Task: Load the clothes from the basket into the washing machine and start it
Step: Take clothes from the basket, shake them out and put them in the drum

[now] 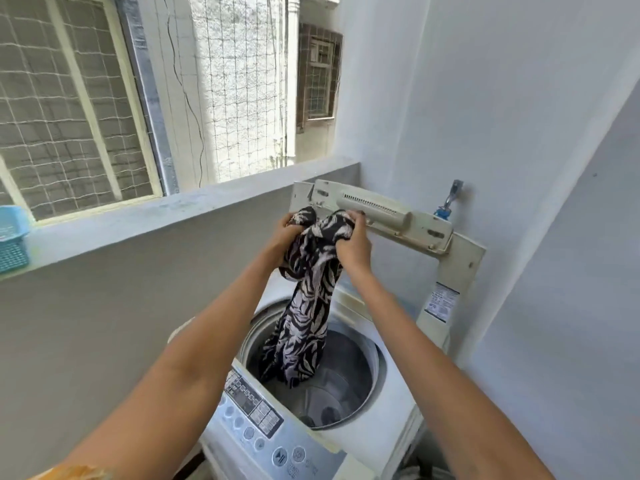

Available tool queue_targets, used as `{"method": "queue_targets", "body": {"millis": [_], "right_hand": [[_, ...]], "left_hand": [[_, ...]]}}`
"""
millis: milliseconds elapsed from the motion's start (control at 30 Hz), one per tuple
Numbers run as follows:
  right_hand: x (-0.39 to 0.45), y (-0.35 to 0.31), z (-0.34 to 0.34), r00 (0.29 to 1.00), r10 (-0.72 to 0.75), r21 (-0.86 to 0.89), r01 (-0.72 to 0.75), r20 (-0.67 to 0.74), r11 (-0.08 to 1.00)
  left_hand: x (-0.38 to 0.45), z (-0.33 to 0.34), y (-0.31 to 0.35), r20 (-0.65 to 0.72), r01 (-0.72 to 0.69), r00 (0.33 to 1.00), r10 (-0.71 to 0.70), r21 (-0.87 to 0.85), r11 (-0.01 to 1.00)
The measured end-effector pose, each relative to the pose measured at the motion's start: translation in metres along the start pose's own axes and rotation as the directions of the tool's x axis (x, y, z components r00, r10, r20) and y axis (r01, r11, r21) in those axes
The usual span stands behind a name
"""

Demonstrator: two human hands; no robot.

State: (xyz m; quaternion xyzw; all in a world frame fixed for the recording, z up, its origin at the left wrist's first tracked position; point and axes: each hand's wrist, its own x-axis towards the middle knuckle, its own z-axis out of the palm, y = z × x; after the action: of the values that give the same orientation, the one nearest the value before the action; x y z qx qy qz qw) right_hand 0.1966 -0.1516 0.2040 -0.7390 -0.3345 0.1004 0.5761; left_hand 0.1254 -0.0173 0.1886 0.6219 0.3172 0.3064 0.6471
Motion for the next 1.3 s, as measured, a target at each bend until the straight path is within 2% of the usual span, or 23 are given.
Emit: {"method": "queue_targets", "body": {"millis": [67, 133, 200, 267, 300, 400, 467, 533, 600, 633, 667, 733, 800, 867, 933, 1033, 1100, 1200, 1233, 1300], "right_hand": [[-0.006, 0.036, 0.014, 0.988, 0.037, -0.131, -0.017, 0.153, 0.991], [-0.006, 0.078, 0.029, 0.935, 0.140, -0.214, -0.071, 0.326, 0.974], [-0.002, 0.125, 0.045, 0.802, 0.315, -0.367, -0.130, 0.507, 0.921], [0.003, 0.158, 0.054, 0.677, 0.444, -0.501, -0.127, 0.587, 0.856], [0.007, 0.165, 0.058, 0.671, 0.443, -0.480, -0.146, 0.595, 0.865], [0.023, 0.178, 0.072, 0.770, 0.371, -0.219, -0.300, 0.519, 0.929], [0.036, 0.197, 0.082, 0.803, 0.409, -0.168, -0.374, 0.433, 0.912], [0.041, 0.231, 0.088, 0.817, 0.520, -0.146, -0.499, 0.248, 0.854], [0.033, 0.259, 0.082, 0.807, 0.587, -0.053, -0.585, 0.056, 0.809], [0.026, 0.270, 0.078, 0.797, 0.604, -0.036, -0.605, -0.014, 0.796], [0.018, 0.279, 0.074, 0.788, 0.611, -0.058, -0.615, -0.068, 0.786], [0.002, 0.294, 0.070, 0.747, 0.651, -0.058, -0.662, -0.137, 0.747], [-0.010, 0.310, 0.072, 0.695, 0.708, -0.057, -0.717, -0.126, 0.694], [-0.018, 0.328, 0.083, 0.656, 0.750, -0.130, -0.753, -0.081, 0.645], [-0.024, 0.345, 0.097, 0.620, 0.784, -0.193, -0.774, -0.039, 0.602], [-0.031, 0.366, 0.129, 0.577, 0.816, -0.274, -0.781, 0.026, 0.561], [-0.037, 0.378, 0.149, 0.589, 0.798, -0.397, -0.707, 0.130, 0.586], [-0.045, 0.383, 0.166, 0.587, 0.786, -0.504, -0.627, 0.196, 0.594], [-0.045, 0.381, 0.168, 0.589, 0.783, -0.495, -0.630, 0.198, 0.599], [-0.046, 0.371, 0.163, 0.611, 0.773, -0.449, -0.650, 0.171, 0.613]], "left_hand": [[0.003, -0.012, -0.021, -0.032, 0.003, 1.000, -0.001, 0.060, 0.998], [0.012, -0.021, -0.035, -0.054, 0.000, 0.999, 0.003, 0.058, 0.998], [0.027, -0.028, -0.044, -0.043, 0.001, 0.999, 0.003, 0.076, 0.997], [0.045, -0.033, -0.054, 0.029, 0.025, 0.999, -0.028, 0.111, 0.993], [0.053, -0.033, -0.060, 0.093, 0.039, 0.994, -0.055, 0.169, 0.985], [0.071, -0.024, -0.087, 0.340, 0.042, 0.914, -0.221, 0.462, 0.886], [0.086, -0.016, -0.115, 0.428, 0.091, 0.832, -0.353, 0.522, 0.848], [0.105, -0.010, -0.141, 0.516, 0.104, 0.744, -0.425, 0.539, 0.836], [0.125, -0.009, -0.167, 0.620, -0.023, 0.641, -0.452, 0.605, 0.796], [0.132, -0.010, -0.179, 0.639, -0.118, 0.610, -0.467, 0.657, 0.745], [0.139, -0.011, -0.193, 0.638, -0.214, 0.600, -0.482, 0.708, 0.673], [0.144, -0.015, -0.232, 0.592, -0.355, 0.621, -0.513, 0.797, 0.489], [0.141, -0.018, -0.273, 0.522, -0.382, 0.649, -0.554, 0.853, 0.356], [0.134, -0.017, -0.308, 0.473, -0.372, 0.672, -0.570, 0.881, 0.292], [0.127, -0.016, -0.337, 0.466, -0.341, 0.683, -0.563, 0.884, 0.319], [0.116, -0.009, -0.370, 0.465, -0.184, 0.715, -0.522, 0.846, 0.501], [0.108, -0.006, -0.384, 0.439, -0.042, 0.731, -0.523, 0.793, 0.607], [0.097, 0.002, -0.389, 0.461, 0.077, 0.693, -0.554, 0.717, 0.693], [0.094, 0.006, -0.387, 0.446, 0.114, 0.701, -0.556, 0.699, 0.706], [0.087, 0.018, -0.376, 0.407, 0.178, 0.761, -0.505, 0.617, 0.767]]}}
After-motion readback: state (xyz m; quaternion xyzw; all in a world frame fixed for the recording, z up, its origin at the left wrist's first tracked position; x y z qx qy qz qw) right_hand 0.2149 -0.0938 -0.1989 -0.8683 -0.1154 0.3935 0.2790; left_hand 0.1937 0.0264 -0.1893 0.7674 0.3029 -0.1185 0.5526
